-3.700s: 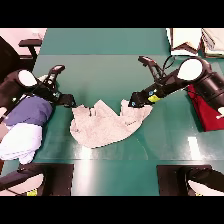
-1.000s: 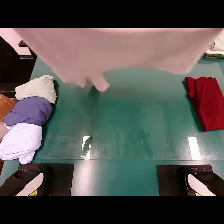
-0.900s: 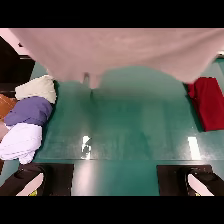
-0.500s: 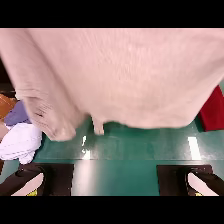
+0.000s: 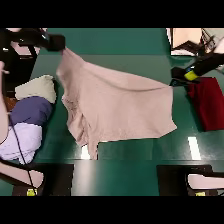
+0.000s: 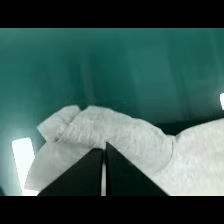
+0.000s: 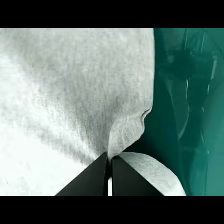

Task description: Fold the shirts.

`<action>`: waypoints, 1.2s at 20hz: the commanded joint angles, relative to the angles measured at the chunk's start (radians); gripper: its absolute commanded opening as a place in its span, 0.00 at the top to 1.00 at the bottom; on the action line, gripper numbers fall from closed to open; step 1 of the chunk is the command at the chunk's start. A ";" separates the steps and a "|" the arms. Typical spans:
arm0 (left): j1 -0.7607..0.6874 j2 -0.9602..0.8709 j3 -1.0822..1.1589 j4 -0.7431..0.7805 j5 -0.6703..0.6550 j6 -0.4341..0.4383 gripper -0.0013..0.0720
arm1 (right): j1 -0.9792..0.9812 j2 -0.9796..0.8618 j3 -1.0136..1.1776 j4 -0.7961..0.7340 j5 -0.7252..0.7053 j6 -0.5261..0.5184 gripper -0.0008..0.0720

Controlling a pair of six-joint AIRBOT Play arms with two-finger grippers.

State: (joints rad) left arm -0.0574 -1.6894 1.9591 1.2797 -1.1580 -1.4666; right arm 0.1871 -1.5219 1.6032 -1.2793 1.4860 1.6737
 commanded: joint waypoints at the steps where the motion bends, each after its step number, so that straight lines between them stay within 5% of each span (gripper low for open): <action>1: 0.008 -0.108 -0.002 0.010 -0.005 0.001 0.65 | 0.018 -0.124 0.043 0.006 -0.106 0.003 0.90; 2: 0.014 -0.102 -0.002 0.013 -0.008 0.000 0.18 | 0.018 -0.145 0.090 0.006 -0.100 0.003 0.52; 3: 0.026 -0.093 0.003 0.012 -0.033 -0.008 0.08 | 0.010 -0.156 0.132 0.006 -0.090 0.002 0.39; 9: 0.114 0.038 -0.053 0.014 -0.273 -0.022 0.08 | -0.022 -0.033 0.151 0.006 0.011 -0.060 0.39; 19: 0.113 0.649 -1.049 -0.004 -0.158 -0.054 0.08 | -0.018 0.358 -0.261 0.005 -0.093 -0.070 0.39; 24: 0.113 0.770 -1.341 -0.160 -0.114 -0.063 0.08 | -0.018 0.386 -0.277 0.007 -0.099 -0.070 0.39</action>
State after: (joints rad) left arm 0.0551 -0.9943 0.7910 1.2137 -1.3052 -1.5219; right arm 0.1688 -1.1606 1.3464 -1.2739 1.4017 1.6043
